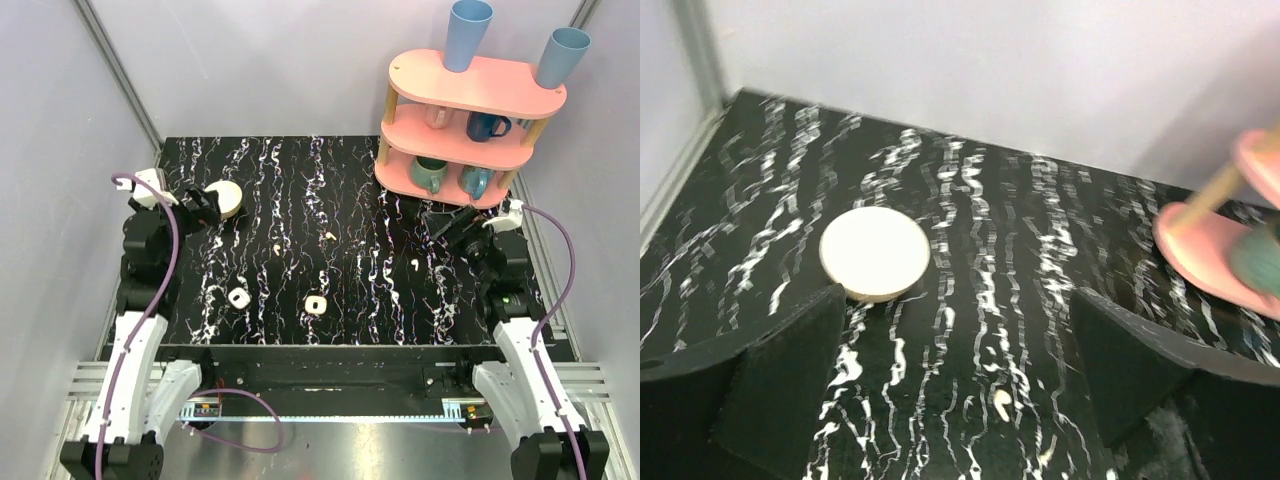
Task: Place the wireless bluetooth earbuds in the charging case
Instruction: Pick up the charging case from the center of the board, then pass from the right arm to the left
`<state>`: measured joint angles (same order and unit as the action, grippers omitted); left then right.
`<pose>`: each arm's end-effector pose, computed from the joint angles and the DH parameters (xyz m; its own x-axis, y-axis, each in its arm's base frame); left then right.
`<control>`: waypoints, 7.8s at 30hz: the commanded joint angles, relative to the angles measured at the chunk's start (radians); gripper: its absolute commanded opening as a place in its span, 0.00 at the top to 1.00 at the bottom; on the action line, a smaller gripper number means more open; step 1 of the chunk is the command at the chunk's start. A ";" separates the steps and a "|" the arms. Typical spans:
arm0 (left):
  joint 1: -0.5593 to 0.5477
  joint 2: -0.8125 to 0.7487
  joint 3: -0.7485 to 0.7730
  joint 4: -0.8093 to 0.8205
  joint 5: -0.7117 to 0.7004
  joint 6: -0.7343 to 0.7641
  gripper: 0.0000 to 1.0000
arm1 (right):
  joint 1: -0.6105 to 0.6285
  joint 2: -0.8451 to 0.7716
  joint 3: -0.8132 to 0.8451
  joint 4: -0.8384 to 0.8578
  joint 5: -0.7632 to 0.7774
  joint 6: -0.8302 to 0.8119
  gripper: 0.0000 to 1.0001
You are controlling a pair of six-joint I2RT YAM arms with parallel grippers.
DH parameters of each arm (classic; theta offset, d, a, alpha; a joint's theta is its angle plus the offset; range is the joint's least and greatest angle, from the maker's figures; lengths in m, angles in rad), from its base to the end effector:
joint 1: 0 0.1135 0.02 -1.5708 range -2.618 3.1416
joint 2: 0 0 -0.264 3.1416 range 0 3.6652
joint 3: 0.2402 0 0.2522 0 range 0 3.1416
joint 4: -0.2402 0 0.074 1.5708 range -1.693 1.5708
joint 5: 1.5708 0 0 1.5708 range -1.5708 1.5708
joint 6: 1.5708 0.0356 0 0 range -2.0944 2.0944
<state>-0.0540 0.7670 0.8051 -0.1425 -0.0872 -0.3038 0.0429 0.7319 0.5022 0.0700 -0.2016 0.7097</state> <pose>0.1812 -0.0067 0.3546 -0.0895 -0.2936 -0.9517 -0.0623 0.9553 -0.2889 0.1828 0.0150 0.2753 -0.2766 0.6271 -0.7282 -0.0782 0.7405 0.6675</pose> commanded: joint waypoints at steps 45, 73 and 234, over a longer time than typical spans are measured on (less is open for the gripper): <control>0.000 -0.090 -0.041 -0.239 0.267 0.011 0.01 | 0.927 0.673 0.425 -0.307 0.050 -0.907 0.05; 0.014 -0.121 -0.046 -0.253 0.221 0.008 0.01 | 0.927 0.840 0.245 0.182 -0.159 -1.135 0.27; -0.276 0.222 -0.110 0.146 1.005 -0.164 0.52 | 1.068 0.557 0.193 0.550 0.228 -1.425 0.69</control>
<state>-0.3202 0.9901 0.6636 -0.0204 0.8959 -0.4862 1.1015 1.2903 0.6640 0.5564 0.0162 -0.7109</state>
